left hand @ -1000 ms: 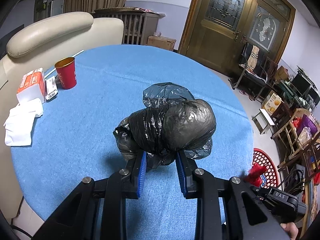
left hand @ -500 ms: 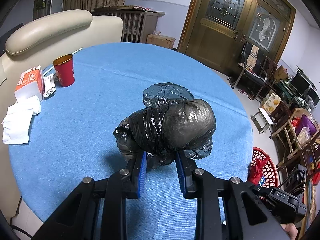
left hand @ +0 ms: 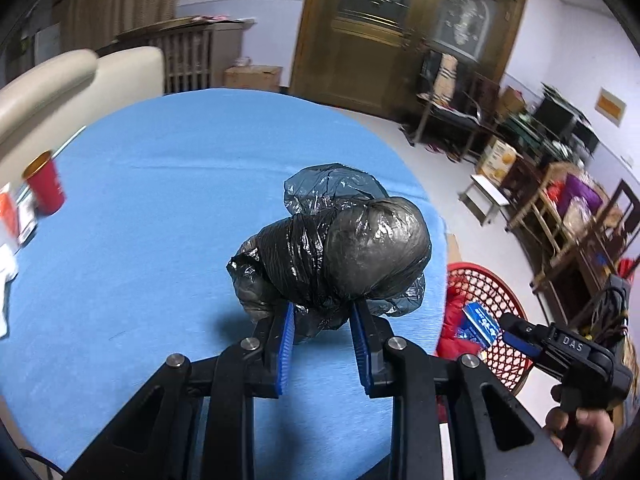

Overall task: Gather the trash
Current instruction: 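Open the right gripper to drop the red ribbon bag into the wastebasket, then carry the black bag over the wastebasket and open the left gripper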

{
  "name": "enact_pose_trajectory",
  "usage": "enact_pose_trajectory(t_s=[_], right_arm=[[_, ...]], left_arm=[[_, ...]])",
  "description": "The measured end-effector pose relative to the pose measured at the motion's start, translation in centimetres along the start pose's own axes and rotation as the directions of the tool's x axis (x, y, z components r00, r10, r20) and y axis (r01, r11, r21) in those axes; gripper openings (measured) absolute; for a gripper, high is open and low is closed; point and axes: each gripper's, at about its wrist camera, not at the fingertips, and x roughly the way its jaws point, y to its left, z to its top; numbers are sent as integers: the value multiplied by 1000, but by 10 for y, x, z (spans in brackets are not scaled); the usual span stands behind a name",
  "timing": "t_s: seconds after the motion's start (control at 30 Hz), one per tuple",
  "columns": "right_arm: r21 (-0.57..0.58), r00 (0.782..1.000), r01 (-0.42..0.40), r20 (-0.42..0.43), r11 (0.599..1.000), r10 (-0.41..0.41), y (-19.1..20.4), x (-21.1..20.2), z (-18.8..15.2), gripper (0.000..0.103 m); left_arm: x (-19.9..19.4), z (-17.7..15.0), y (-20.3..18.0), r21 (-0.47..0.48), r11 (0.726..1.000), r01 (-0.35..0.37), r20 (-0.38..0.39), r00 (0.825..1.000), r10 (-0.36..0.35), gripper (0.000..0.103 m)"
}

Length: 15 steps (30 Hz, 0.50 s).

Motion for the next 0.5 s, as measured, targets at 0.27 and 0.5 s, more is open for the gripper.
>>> enact_pose_trajectory(t_s=[0.27,0.5], right_arm=[[109,988,114,94,987,-124,-53,-22,16,53],[90,970,123,198,988,-139,-48,-56,25,53]], left_arm=[[19,5,-38,116,987,107,-58,993,-101,28],[42,0,-107,269,943,197,-134,977,-166,29]])
